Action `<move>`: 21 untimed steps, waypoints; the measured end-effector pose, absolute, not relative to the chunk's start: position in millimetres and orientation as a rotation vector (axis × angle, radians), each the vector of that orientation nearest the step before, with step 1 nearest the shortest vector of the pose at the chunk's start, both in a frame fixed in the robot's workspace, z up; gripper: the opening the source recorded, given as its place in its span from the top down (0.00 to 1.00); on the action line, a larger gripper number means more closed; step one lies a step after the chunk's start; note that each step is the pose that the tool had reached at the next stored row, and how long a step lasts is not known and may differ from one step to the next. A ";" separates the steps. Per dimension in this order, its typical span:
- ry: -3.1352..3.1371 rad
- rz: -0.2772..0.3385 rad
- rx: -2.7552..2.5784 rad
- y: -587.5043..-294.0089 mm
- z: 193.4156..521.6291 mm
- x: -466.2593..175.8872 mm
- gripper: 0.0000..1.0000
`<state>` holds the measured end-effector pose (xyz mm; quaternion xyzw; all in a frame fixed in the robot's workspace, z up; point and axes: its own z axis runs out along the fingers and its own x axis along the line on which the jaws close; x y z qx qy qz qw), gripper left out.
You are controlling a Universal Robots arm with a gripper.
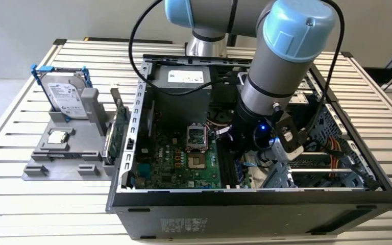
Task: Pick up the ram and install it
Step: 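Insert the ram into the slot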
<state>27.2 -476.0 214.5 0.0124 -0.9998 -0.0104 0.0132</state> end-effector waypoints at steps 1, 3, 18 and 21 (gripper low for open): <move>-3.115 -0.032 0.039 -476.0 214.3 26.8 1.00; -3.115 -0.033 0.039 -475.9 213.4 26.8 1.00; -3.115 -0.032 0.039 -475.3 210.2 26.7 1.00; -3.115 -0.032 0.039 -475.3 210.2 26.7 1.00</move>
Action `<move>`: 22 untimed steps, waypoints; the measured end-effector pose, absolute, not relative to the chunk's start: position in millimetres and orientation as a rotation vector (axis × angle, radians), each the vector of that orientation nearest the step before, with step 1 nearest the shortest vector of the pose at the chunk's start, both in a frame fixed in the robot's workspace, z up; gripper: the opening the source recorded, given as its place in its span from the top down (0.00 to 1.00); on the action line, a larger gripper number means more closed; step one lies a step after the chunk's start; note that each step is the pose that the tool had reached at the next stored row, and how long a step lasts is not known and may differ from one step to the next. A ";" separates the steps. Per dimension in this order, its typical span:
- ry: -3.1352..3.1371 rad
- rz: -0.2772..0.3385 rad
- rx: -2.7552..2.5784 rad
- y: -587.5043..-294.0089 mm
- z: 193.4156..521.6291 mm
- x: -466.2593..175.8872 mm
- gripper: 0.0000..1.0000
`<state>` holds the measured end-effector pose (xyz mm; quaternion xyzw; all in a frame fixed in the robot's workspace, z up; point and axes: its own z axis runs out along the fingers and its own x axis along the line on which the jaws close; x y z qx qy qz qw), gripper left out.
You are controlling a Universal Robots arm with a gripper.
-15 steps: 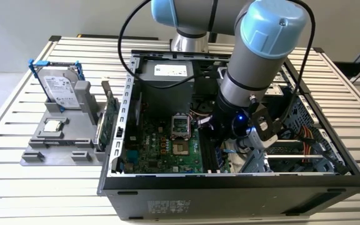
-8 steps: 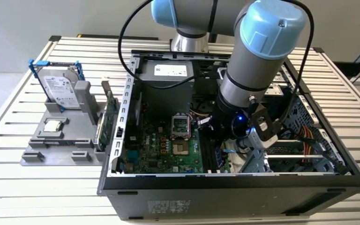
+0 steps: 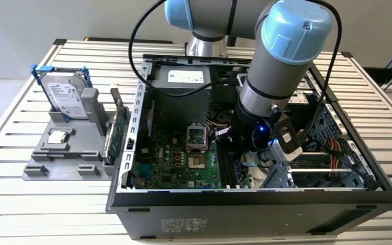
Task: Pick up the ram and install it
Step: 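Insert the ram into the slot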
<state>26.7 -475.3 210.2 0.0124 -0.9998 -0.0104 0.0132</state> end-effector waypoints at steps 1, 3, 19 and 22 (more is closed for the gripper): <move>-3.115 -0.032 0.039 -475.3 210.2 26.7 1.00; -3.115 -0.032 0.039 -475.2 210.2 26.7 1.00; -3.115 -0.022 0.036 -474.9 219.7 25.0 1.00; -3.116 -0.022 0.033 -474.8 219.7 23.5 1.00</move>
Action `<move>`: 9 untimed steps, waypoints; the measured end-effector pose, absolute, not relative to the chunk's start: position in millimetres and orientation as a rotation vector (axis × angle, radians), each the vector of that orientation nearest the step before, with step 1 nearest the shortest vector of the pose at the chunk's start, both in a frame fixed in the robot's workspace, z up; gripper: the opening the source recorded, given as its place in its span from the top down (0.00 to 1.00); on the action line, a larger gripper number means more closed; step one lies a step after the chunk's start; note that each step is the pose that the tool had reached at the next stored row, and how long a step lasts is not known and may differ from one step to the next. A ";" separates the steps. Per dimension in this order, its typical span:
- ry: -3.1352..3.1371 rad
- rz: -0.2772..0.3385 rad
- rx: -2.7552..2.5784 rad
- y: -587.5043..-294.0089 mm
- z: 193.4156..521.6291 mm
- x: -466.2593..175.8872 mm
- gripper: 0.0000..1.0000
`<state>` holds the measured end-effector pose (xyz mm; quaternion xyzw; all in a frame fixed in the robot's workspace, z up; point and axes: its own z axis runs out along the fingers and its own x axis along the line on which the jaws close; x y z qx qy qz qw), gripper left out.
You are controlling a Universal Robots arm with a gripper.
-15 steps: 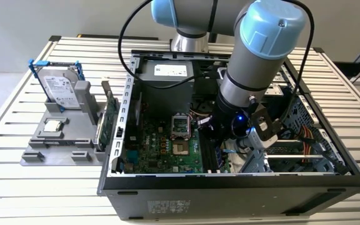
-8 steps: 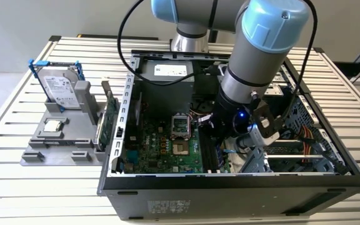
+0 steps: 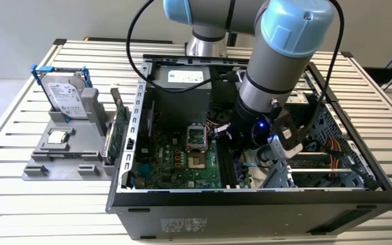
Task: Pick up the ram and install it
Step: 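Insert the ram into the slot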
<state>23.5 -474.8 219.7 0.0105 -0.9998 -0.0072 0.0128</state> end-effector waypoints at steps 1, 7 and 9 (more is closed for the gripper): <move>-3.116 -0.022 0.032 -474.8 219.7 23.1 1.00; -3.116 -0.023 0.024 -474.8 218.6 22.3 1.00; -3.117 -0.023 0.020 -474.7 217.7 22.3 1.00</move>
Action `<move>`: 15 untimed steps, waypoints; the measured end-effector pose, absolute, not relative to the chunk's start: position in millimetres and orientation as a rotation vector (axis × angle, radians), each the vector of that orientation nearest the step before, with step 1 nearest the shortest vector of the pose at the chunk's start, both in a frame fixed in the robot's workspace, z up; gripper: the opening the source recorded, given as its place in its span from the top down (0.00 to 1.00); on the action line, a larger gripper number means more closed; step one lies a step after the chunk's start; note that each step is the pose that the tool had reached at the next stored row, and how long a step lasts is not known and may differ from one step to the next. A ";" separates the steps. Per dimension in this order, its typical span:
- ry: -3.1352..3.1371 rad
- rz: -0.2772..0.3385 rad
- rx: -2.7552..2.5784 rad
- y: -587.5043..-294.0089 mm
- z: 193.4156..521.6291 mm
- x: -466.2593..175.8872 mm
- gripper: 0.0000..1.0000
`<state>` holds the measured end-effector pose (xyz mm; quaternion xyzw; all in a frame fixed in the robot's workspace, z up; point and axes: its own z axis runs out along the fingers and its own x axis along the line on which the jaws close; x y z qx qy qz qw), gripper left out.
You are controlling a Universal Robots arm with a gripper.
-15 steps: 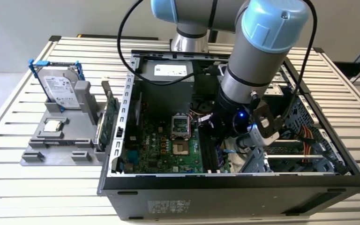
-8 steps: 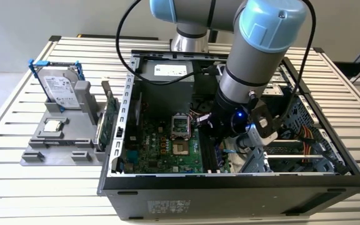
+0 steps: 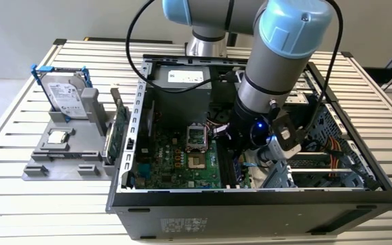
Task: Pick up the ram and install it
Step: 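Insert the ram into the slot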
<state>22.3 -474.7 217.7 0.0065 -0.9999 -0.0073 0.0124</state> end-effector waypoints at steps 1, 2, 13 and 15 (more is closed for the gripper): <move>-3.117 -0.023 0.019 -474.7 217.1 22.3 1.00; -3.117 -0.023 0.017 -474.8 216.5 22.2 1.00; -3.117 -0.025 0.012 -474.8 213.3 22.2 1.00; -3.117 -0.025 0.012 -474.8 213.2 22.2 1.00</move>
